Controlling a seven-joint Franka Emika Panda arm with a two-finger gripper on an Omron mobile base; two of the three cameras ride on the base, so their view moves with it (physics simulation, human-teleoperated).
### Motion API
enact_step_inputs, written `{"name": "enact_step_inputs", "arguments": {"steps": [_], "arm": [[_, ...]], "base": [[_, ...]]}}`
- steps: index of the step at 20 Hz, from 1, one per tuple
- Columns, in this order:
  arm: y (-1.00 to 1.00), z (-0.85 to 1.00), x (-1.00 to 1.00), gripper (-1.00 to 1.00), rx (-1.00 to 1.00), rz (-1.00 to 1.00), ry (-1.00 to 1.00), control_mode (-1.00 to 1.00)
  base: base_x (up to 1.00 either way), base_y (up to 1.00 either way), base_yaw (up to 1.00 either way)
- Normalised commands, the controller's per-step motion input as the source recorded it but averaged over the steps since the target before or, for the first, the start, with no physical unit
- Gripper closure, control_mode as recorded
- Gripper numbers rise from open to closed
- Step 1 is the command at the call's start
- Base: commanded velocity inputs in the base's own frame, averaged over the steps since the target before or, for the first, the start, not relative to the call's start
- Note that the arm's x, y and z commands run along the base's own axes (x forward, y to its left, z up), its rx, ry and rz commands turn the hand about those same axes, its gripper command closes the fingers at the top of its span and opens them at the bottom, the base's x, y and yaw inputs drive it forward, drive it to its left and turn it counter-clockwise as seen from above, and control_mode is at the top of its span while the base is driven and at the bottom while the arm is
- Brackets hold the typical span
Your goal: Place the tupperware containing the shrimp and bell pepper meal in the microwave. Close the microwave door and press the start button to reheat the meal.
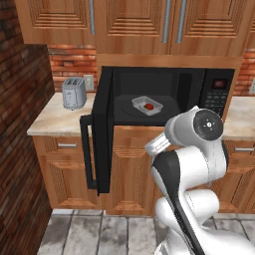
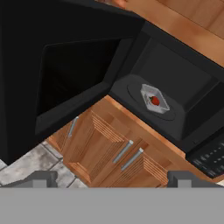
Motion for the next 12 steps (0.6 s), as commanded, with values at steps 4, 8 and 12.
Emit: {"name": "enact_step_inputs", "arguments": {"steps": [4,8,12], "arm": [[0.67,0.46,-0.93,-1.0,-0.15,0.12,0.0,-1.0],[0.78,0.47,-0.71,-1.0,-0.17,0.09,0.0,-1.0],[0.85,0.12,-0.34,-1.0,-0.2,0.03,0.0,-1.0]], "base": [[0.0,0.0,0.0],[0.0,0.0,0.0],[0.0,0.0,0.0]]}}
